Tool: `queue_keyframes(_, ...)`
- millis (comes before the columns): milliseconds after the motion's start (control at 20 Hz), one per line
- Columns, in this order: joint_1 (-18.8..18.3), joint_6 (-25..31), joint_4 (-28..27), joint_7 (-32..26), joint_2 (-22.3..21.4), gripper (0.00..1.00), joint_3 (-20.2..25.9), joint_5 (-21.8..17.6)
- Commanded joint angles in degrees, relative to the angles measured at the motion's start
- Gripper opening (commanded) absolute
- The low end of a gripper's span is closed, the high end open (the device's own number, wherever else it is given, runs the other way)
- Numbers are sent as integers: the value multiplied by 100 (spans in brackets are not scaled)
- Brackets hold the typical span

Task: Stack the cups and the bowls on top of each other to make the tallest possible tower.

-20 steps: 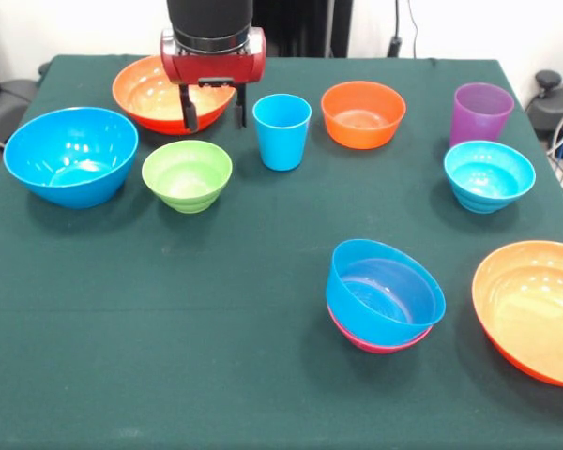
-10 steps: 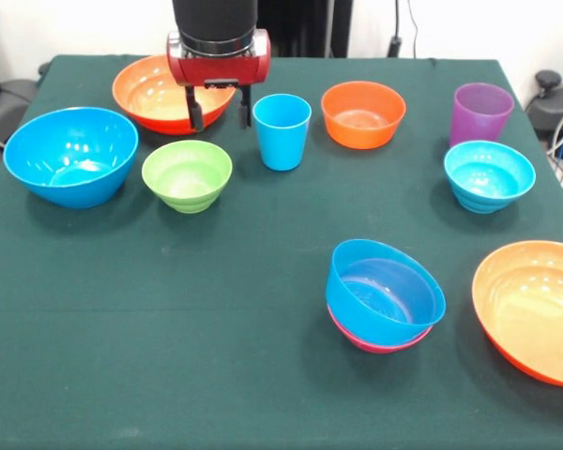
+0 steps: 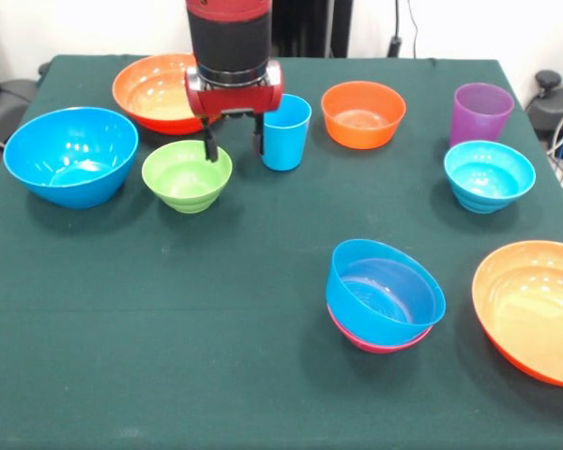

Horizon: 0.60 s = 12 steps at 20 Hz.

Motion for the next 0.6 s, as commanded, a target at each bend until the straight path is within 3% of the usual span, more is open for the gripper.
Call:
queue_keyframes(50,203,-554,-123,-372,442,100,-13,-542)
queue_keyframes(600,179,-805,-108,-298,469,100,-72,-519)
